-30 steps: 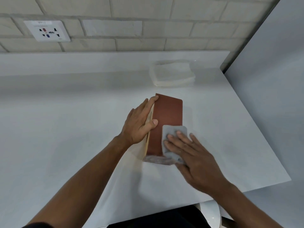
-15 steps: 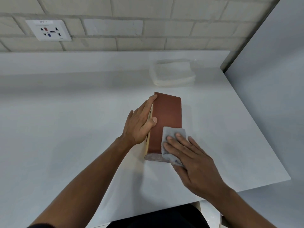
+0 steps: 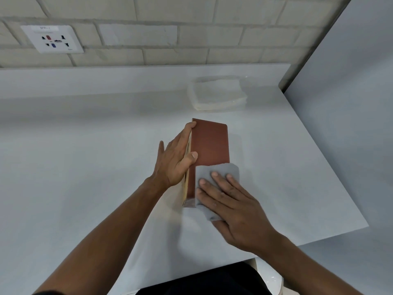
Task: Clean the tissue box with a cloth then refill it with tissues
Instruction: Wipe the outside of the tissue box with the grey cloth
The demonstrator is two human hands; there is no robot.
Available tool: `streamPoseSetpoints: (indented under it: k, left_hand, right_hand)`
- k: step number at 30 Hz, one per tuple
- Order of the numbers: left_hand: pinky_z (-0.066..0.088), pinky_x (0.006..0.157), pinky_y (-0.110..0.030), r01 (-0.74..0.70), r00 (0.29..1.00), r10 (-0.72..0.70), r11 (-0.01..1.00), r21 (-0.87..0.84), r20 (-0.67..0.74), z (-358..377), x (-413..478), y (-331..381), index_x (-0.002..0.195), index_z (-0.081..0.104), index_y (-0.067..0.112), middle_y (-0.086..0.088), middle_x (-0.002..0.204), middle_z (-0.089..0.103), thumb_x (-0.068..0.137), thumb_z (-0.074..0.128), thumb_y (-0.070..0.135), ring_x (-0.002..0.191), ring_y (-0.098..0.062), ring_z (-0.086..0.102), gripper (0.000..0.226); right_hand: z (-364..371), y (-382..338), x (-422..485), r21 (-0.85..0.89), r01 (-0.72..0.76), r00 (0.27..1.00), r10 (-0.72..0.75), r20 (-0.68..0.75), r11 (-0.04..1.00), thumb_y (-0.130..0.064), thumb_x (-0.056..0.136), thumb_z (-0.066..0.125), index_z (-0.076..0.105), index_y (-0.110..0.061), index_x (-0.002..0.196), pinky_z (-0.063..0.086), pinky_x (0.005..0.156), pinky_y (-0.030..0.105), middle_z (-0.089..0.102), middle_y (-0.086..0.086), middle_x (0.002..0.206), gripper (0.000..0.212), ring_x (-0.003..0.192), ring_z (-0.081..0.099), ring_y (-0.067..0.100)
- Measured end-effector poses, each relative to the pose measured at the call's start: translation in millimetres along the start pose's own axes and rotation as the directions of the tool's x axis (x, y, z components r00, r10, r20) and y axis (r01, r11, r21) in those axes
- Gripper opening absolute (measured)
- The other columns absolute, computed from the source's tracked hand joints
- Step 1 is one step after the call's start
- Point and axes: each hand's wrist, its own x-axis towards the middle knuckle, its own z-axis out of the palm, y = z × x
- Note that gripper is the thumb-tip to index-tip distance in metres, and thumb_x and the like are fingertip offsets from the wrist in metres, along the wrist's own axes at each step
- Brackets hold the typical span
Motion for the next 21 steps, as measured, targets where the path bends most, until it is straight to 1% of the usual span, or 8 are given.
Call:
streamPoseSetpoints:
  k: [3, 6, 8, 10, 12, 14, 17, 21]
  left_hand:
    - [0.013, 0.118, -0.073, -0.014, 1.000, 0.014, 1.000, 0.006, 0.004, -2, 0, -1, 0.163, 0.002, 0.044, 0.022, 0.170, 0.015, 0.085, 0.026, 0.058, 0.156, -0.010, 0.024, 0.083]
    - [0.011, 0.119, -0.072, 0.001, 1.000, -0.001, 1.000, -0.008, 0.006, -2, -1, 0, 0.163, 0.002, 0.045, 0.024, 0.170, 0.014, 0.083, 0.027, 0.059, 0.155, -0.009, 0.024, 0.085]
    - [0.012, 0.118, -0.073, 0.002, 1.000, -0.002, 1.000, -0.013, -0.001, -1, -2, 1, 0.163, 0.003, 0.043, 0.021, 0.170, 0.017, 0.083, 0.026, 0.057, 0.152, -0.014, 0.031, 0.085]
    - [0.015, 0.116, -0.074, -0.010, 1.000, 0.010, 1.000, -0.004, -0.010, 2, -1, 0, 0.163, 0.004, 0.041, 0.019, 0.170, 0.021, 0.084, 0.025, 0.057, 0.147, -0.019, 0.038, 0.084]
    - [0.014, 0.116, -0.075, -0.028, 1.000, 0.028, 1.000, 0.014, -0.013, 3, 0, -1, 0.163, 0.004, 0.040, 0.018, 0.170, 0.020, 0.087, 0.023, 0.061, 0.150, -0.019, 0.036, 0.081]
    - [0.011, 0.118, -0.075, -0.032, 0.999, 0.033, 0.999, 0.033, -0.012, 1, 1, -4, 0.163, 0.003, 0.040, 0.018, 0.171, 0.018, 0.088, 0.022, 0.064, 0.153, -0.017, 0.031, 0.081]
    - [0.010, 0.119, -0.073, -0.034, 0.999, 0.034, 0.998, 0.056, -0.006, -3, 0, -5, 0.163, 0.002, 0.042, 0.020, 0.171, 0.016, 0.087, 0.024, 0.064, 0.154, -0.016, 0.030, 0.082]
    - [0.010, 0.118, -0.074, -0.006, 1.000, 0.006, 1.000, 0.020, -0.018, 1, -2, -3, 0.163, 0.001, 0.041, 0.013, 0.169, 0.025, 0.087, 0.023, 0.062, 0.147, -0.023, 0.040, 0.082]
  right_hand:
    - [0, 9, -2, -0.011, 0.057, 0.998, -0.056, 0.017, 0.998, -0.031, 0.104, 0.038, 0.045, -0.017, 0.147, 0.036, 0.113, 0.052, 0.038, 0.001, 0.156, 0.045, 0.147, 0.030, 0.024]
    - [-9, 32, -24, -0.004, 0.023, 0.999, -0.023, 0.035, 1.000, -0.029, 0.105, 0.032, 0.046, -0.018, 0.146, 0.038, 0.109, 0.055, 0.039, 0.000, 0.156, 0.045, 0.147, 0.030, 0.026]
    - [-11, 33, -26, 0.012, 0.005, 1.000, -0.005, 0.024, 1.000, -0.029, 0.105, 0.031, 0.048, -0.016, 0.144, 0.039, 0.109, 0.055, 0.040, 0.002, 0.155, 0.045, 0.147, 0.031, 0.028]
    - [-6, 18, -12, 0.012, 0.028, 1.000, -0.028, 0.001, 1.000, -0.029, 0.104, 0.034, 0.050, -0.015, 0.143, 0.038, 0.111, 0.054, 0.042, 0.003, 0.154, 0.045, 0.146, 0.031, 0.028]
    - [2, 3, 4, -0.006, 0.070, 0.998, -0.070, -0.004, 0.998, -0.029, 0.103, 0.037, 0.049, -0.016, 0.144, 0.036, 0.112, 0.053, 0.041, 0.002, 0.154, 0.045, 0.146, 0.031, 0.027]
    - [4, 3, 7, -0.013, 0.086, 0.996, -0.085, 0.010, 0.996, -0.028, 0.104, 0.035, 0.047, -0.018, 0.146, 0.036, 0.113, 0.053, 0.040, 0.001, 0.155, 0.045, 0.147, 0.031, 0.025]
    - [-6, 23, -16, -0.001, 0.046, 0.998, -0.046, 0.038, 0.999, -0.027, 0.104, 0.032, 0.046, -0.018, 0.146, 0.036, 0.112, 0.054, 0.039, 0.000, 0.156, 0.045, 0.147, 0.031, 0.025]
    - [-16, 31, -29, 0.037, -0.061, 0.998, 0.060, 0.012, 0.997, -0.028, 0.104, 0.033, 0.049, -0.016, 0.144, 0.039, 0.109, 0.055, 0.042, 0.000, 0.154, 0.044, 0.146, 0.033, 0.024]
